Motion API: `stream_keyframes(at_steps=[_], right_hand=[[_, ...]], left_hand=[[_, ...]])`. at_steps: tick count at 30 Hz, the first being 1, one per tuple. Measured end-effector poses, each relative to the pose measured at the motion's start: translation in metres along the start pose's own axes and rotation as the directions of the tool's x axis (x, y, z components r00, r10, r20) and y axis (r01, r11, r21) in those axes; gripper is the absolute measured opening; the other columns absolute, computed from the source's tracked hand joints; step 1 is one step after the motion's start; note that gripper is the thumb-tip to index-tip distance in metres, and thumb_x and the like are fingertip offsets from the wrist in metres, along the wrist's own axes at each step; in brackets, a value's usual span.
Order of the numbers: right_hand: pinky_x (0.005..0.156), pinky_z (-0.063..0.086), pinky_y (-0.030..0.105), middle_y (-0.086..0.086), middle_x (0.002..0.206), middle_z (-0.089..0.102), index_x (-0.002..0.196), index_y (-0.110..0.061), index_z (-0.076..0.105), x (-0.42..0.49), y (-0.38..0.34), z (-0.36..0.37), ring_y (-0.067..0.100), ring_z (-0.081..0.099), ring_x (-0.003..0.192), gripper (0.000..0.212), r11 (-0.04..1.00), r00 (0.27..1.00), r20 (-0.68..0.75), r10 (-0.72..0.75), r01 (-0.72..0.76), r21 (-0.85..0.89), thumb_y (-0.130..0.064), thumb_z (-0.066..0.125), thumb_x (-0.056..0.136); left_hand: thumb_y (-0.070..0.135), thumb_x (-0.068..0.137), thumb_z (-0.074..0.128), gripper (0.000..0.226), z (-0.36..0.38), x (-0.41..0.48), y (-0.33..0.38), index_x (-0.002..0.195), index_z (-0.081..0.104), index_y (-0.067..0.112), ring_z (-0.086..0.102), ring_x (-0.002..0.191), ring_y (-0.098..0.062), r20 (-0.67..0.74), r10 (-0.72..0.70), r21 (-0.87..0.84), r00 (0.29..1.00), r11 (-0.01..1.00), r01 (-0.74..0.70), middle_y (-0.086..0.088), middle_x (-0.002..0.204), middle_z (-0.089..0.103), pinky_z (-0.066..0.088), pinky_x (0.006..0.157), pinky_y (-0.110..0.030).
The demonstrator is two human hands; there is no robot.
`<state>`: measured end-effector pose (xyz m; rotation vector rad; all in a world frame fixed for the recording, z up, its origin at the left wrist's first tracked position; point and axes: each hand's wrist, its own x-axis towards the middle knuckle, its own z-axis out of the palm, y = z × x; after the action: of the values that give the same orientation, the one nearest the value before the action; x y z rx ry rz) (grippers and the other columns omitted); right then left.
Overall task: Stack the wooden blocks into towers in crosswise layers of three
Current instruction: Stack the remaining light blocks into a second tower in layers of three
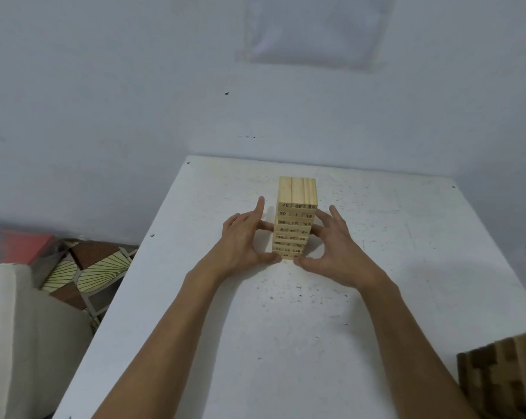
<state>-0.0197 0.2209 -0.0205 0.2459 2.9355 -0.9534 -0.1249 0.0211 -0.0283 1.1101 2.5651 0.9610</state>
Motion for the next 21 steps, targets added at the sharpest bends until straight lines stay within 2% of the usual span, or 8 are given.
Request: stream_keyframes(at_steps=[14, 21], right_hand=[[0.122, 0.003, 0.051, -0.009, 0.165, 0.007, 0.136, -0.033, 0.055, 0.019, 0.014, -0.008, 0.015, -0.02, 0.15, 0.062, 0.999, 0.999, -0.034, 0.039, -0.038, 0.025, -0.043, 0.076, 0.079], [0.122, 0.006, 0.054, -0.01, 0.165, 0.008, 0.133, -0.035, 0.056, 0.023, 0.015, -0.01, 0.015, -0.02, 0.15, 0.059, 0.998, 0.997, -0.046, 0.056, -0.054, 0.042, -0.042, 0.077, 0.078]], left_hand=[[0.036, 0.078, 0.081, 0.118, 0.0, 0.029, 0.003, 0.158, -0.003, 0.014, 0.028, 0.143, -0.012, 0.01, 0.008, -0.015, 1.0, 1.0, -0.008, 0.01, 0.133, 0.059, 0.009, 0.121, -0.035], [0.033, 0.078, 0.081, 0.117, 0.001, 0.033, 0.005, 0.158, -0.002, 0.013, 0.028, 0.143, -0.01, 0.0, -0.003, -0.033, 1.0, 0.999, 0.003, 0.011, 0.132, 0.059, 0.008, 0.121, -0.035]])
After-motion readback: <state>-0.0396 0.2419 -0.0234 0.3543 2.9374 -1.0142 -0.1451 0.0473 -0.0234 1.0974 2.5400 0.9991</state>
